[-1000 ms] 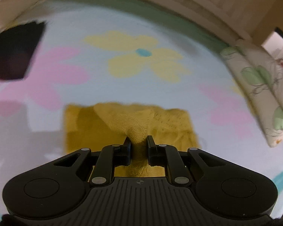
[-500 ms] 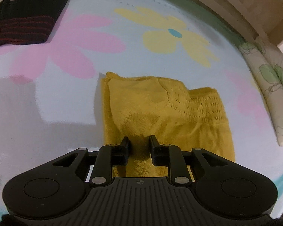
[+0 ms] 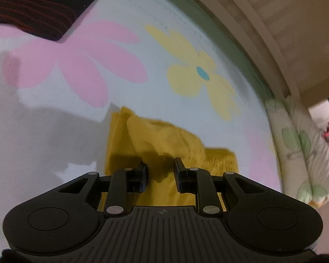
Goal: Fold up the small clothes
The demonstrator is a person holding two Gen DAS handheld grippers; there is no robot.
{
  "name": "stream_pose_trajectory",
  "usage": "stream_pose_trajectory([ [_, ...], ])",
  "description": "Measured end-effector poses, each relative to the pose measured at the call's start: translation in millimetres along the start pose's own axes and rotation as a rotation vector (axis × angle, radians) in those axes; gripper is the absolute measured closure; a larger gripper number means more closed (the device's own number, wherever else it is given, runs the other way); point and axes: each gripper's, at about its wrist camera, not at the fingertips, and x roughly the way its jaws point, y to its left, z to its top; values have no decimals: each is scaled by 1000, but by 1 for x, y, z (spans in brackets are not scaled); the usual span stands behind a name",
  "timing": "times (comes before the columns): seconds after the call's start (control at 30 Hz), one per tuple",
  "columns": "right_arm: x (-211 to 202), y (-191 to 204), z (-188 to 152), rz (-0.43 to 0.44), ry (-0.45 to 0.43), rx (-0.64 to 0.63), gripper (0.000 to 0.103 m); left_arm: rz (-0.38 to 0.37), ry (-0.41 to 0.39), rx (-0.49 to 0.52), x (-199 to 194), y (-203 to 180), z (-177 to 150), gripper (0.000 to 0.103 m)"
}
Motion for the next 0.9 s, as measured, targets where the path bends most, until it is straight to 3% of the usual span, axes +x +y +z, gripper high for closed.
stream_pose_trajectory([
  [0.23,5,-12,0,-22,7,38,65,19,-60,43,0,-10,-2,81],
  [0.33,8,-14,-3,-32,9,46,65,118,-78,77,-1,-11,-4,82],
  [0.4,13,-18,0,-41,5,51,65,180,-104,113,-5,-12,-5,89],
  [0.5,3,-27,4,-50,-10,90,65,326,-144,158,-11,-13,-5,92],
  [0.57,-2,-34,6,-57,-24,117,59,373,-148,160,-14,-11,-4,92],
  [0.67,-8,-42,10,-78,-43,151,46,358,-116,129,-21,-6,-3,92],
  [0.8,-10,-56,17,-92,-58,205,45,338,-74,132,-32,-6,-4,90],
  [0.9,-8,-70,21,-86,-60,260,34,298,-59,109,-42,-1,-8,73],
])
